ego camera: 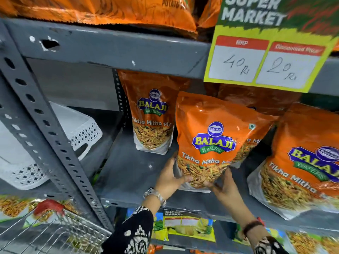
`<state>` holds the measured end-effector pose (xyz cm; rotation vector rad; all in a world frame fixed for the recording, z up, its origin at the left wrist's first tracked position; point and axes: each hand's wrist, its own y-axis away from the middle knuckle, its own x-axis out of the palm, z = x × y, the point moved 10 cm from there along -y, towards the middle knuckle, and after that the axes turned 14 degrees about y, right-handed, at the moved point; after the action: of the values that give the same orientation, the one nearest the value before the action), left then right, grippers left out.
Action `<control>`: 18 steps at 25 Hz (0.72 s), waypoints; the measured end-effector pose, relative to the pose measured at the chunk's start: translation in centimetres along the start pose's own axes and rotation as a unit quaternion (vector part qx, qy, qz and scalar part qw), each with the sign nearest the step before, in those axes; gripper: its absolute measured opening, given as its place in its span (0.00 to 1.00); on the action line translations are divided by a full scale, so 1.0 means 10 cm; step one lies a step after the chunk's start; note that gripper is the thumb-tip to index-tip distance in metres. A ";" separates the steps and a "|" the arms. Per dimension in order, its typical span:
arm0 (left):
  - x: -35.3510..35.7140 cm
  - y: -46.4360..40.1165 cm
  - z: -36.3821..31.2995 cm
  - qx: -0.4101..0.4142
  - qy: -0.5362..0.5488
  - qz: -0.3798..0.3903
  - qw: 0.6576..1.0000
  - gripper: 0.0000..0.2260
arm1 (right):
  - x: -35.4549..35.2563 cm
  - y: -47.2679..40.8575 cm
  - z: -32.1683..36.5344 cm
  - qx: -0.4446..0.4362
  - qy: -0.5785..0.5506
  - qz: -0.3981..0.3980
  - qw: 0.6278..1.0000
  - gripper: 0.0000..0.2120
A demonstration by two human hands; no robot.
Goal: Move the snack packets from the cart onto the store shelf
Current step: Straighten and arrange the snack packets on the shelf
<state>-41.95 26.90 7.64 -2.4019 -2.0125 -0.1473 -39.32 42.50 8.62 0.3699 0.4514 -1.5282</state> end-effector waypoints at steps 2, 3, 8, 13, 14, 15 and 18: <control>-0.18 0.04 -0.05 0.005 0.003 -0.002 1.000 0.39 | 0.12 -0.03 0.05 -0.001 0.003 -0.008 1.000 0.31; -0.28 0.07 -0.10 0.013 0.004 -0.001 1.000 0.37 | 0.19 -0.03 0.10 -0.009 0.002 -0.007 1.000 0.31; -1.06 0.27 -0.16 0.024 0.011 -0.064 0.998 0.28 | 0.80 -0.13 0.51 -0.040 0.007 0.025 0.999 0.32; -1.48 0.39 -0.12 0.016 0.031 -0.116 0.993 0.28 | 1.15 -0.18 0.67 -0.041 -0.014 0.039 0.998 0.35; -1.50 0.40 -0.11 0.016 0.035 -0.120 0.992 0.31 | 1.16 -0.18 0.66 -0.041 -0.019 0.040 0.998 0.35; -1.49 0.40 -0.10 0.018 0.038 -0.121 0.992 0.32 | 1.17 -0.19 0.66 -0.039 -0.023 0.040 0.998 0.35; -1.45 0.39 -0.12 0.026 0.037 -0.130 0.991 0.32 | 1.15 -0.21 0.62 -0.032 -0.012 0.015 0.999 0.32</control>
<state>-40.65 11.85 7.94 -2.0635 -2.2557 -0.1781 -41.20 29.37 8.34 0.3062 0.4725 -1.4839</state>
